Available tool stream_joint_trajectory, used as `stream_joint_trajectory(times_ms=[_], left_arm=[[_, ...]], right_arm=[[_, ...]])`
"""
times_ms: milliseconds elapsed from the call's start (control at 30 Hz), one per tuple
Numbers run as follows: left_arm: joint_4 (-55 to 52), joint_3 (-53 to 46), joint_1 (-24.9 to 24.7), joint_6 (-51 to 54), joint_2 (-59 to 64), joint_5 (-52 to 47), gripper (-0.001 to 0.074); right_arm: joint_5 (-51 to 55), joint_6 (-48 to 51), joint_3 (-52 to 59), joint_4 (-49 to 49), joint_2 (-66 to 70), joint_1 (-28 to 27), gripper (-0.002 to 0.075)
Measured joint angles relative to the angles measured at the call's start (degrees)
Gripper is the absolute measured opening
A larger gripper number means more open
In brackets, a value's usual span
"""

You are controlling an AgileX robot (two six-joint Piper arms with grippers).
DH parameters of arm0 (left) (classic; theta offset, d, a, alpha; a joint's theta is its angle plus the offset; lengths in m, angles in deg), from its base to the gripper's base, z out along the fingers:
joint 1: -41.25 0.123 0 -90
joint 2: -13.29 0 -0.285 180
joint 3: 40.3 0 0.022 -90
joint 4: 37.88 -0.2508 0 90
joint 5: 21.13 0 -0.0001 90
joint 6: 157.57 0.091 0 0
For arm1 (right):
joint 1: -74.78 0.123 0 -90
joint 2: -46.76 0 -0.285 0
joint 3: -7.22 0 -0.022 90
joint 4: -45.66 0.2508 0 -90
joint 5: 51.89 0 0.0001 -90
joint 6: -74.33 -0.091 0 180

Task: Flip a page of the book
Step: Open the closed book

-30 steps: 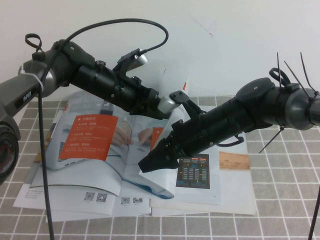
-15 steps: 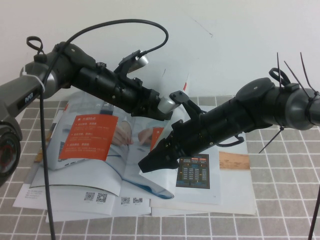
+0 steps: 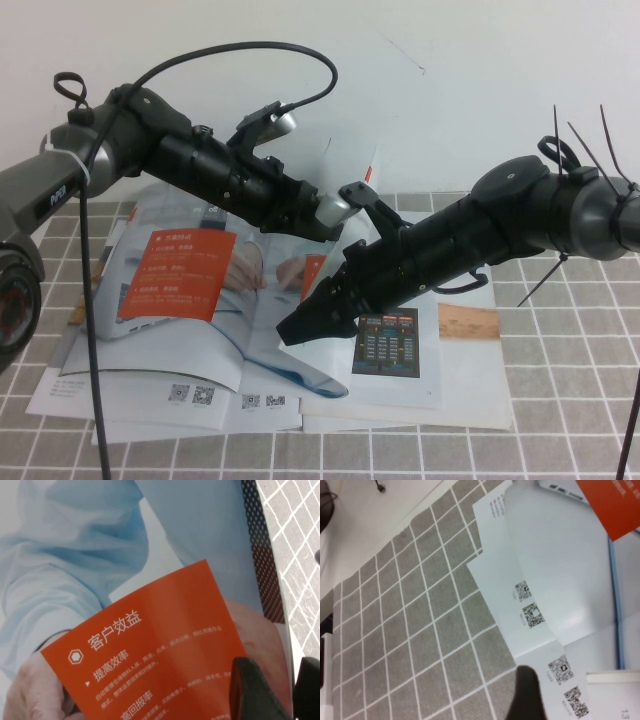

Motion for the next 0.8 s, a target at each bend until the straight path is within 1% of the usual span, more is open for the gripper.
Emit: stream_joint_trajectory(times_ms=[167, 433, 800], left_arm=[[-0.12, 0.0, 0.0, 0.37, 0.0, 0.0, 0.0185], [-0.35, 0.0, 0.0, 0.41, 0.0, 0.0, 0.0185], [-1.17, 0.0, 0.0, 0.51, 0.0, 0.0, 0.0185]], right_arm=[[0.25, 0.0, -0.03, 0.0, 0.0, 0.0, 0.0482], [6.03, 0.0, -2.58, -1.32, 0.0, -0.17, 0.0482], [10.02, -4.64, -5.11, -6.35, 0.0, -3.47, 0.0476]])
